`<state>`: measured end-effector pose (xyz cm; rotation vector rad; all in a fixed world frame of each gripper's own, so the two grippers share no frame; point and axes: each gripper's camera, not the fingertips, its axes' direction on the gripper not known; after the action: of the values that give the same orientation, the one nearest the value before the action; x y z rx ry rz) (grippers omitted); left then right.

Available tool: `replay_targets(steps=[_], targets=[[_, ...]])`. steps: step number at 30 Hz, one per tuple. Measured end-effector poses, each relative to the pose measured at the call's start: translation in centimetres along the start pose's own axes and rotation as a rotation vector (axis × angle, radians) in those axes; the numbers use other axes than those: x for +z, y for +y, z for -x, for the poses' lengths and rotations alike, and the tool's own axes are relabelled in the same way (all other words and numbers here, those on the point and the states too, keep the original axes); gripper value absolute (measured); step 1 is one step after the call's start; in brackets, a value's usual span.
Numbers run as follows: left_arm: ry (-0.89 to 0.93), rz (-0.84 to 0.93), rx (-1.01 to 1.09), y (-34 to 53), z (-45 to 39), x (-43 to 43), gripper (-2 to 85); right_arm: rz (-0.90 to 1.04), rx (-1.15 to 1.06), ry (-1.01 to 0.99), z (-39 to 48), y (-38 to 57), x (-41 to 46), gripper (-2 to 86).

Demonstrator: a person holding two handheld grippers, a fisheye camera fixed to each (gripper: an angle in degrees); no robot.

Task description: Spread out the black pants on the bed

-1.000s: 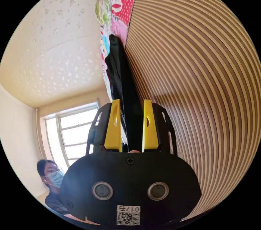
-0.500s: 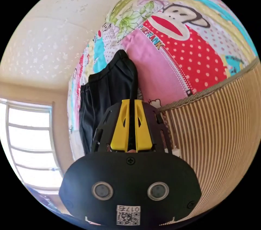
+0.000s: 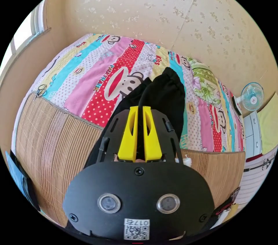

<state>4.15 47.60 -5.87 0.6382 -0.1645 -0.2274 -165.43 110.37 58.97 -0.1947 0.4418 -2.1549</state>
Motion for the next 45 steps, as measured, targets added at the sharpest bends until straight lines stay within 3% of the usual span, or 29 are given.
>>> replay_targets(steps=[6,9,11,13,15,17,20,23,29,31,33,37,40,45], targets=[[-0.195,-0.037,-0.018,-0.1,1.8,0.6,0.8,0.068,0.022,0.038,6.4,1.3,7.4,3.0],[-0.158,0.021,0.173,0.3,-1.1,1.5,0.7,0.072,-0.002,0.086,7.3,0.7,7.9,3.1],[-0.031,0.028,0.357,0.7,-3.8,0.9,0.5,0.049,0.016,0.101,7.0,0.2,7.3,3.1],[0.040,-0.024,0.383,0.5,-4.4,-0.2,0.4,0.016,0.043,0.074,6.3,-0.3,7.0,3.4],[0.004,-0.075,0.267,-0.2,-3.4,-1.0,0.3,0.009,0.042,0.076,6.3,-0.4,7.9,3.7],[-0.224,-0.103,0.071,-0.7,-1.8,-0.9,0.1,0.015,0.046,0.091,6.4,-0.5,9.5,4.1],[-0.547,-0.064,-0.063,-0.6,-1.6,1.2,-0.4,0.056,0.080,-0.042,5.4,0.1,12.2,5.5],[-0.784,-0.126,-0.035,0.5,-3.3,2.3,-0.3,0.038,0.241,-0.247,1.7,2.3,12.8,5.7],[-0.485,-0.177,0.075,-0.5,-4.4,3.2,6.3,0.090,-0.051,-0.407,-1.7,13.3,7.0,7.6],[-0.476,-0.179,0.106,-1.5,-4.6,3.7,6.9,0.187,-0.129,-0.637,-3.9,20.6,3.4,9.0],[-0.496,-0.163,0.151,-2.7,-5.0,4.4,6.9,0.277,-0.155,-0.725,-5.5,26.9,1.1,9.9],[-0.524,-0.116,0.249,-4.3,-5.0,7.0,6.8,0.534,-0.031,-0.781,-9.1,40.0,-0.5,11.9],[-0.558,-0.001,0.201,-4.9,-4.1,9.2,8.1,0.588,0.128,-0.828,-10.6,45.7,-0.1,11.8],[-0.692,0.053,0.231,-3.7,-4.6,11.7,6.5,0.671,0.147,-0.870,-9.0,50.2,1.5,9.8]])
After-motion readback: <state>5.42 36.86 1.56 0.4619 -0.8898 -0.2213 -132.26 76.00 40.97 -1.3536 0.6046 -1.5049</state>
